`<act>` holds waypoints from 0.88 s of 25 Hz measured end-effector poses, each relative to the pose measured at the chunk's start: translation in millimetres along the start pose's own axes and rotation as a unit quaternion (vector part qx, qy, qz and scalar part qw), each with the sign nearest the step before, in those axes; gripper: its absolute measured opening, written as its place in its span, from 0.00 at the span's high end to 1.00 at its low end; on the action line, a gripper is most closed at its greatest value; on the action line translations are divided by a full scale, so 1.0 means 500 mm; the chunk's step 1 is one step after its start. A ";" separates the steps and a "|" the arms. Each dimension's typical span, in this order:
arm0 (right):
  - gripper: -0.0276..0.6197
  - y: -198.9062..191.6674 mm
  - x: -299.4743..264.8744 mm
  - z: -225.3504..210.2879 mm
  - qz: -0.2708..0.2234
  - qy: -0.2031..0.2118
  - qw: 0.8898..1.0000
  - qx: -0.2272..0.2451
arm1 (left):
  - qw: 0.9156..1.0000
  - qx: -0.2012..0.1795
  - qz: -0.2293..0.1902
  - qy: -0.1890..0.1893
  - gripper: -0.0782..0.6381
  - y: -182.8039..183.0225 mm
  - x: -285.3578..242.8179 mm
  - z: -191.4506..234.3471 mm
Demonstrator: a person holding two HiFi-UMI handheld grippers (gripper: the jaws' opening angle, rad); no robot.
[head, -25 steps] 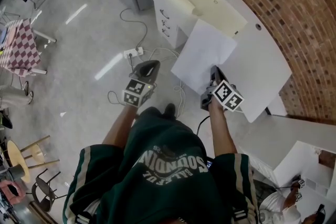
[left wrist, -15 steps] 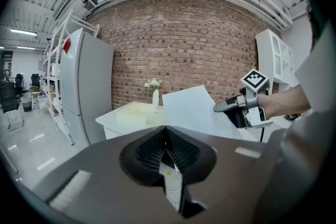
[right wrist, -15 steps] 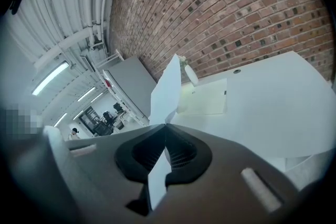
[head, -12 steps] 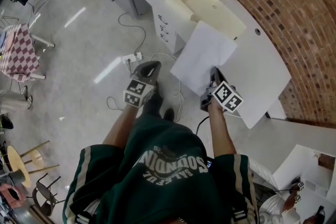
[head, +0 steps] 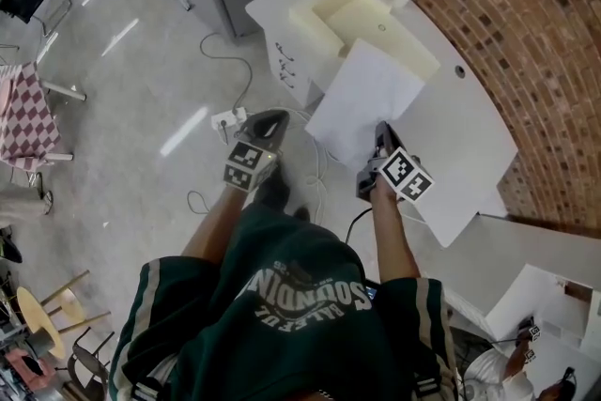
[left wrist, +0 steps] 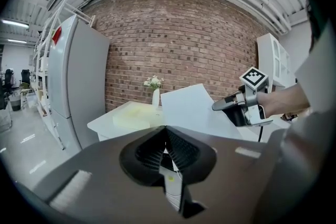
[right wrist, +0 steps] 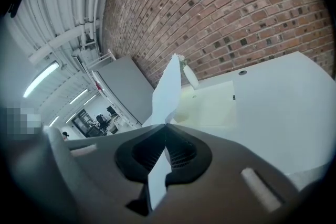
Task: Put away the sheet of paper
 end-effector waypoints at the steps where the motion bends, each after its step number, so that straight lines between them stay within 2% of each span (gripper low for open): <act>1: 0.95 0.008 -0.016 0.005 -0.001 -0.002 1.000 0.000 | 1.000 -0.001 0.000 -0.003 0.88 0.007 -0.013 0.016; 11: 0.95 0.060 -0.141 0.061 -0.012 -0.019 1.000 -0.005 | 1.000 -0.001 0.005 -0.031 0.88 0.050 -0.104 0.149; 22: 0.95 0.075 -0.209 0.108 -0.036 -0.039 0.999 -0.008 | 0.998 -0.004 0.005 -0.069 0.88 0.060 -0.153 0.236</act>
Point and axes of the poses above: the fingertips, and each gripper's own axes: x backward along the fingers, z to its left, y out of its top, the point moved 7 cm from there along x, backward along the fingers, and after that the axes turned 3 degrees about y, right-handed, at the moved point
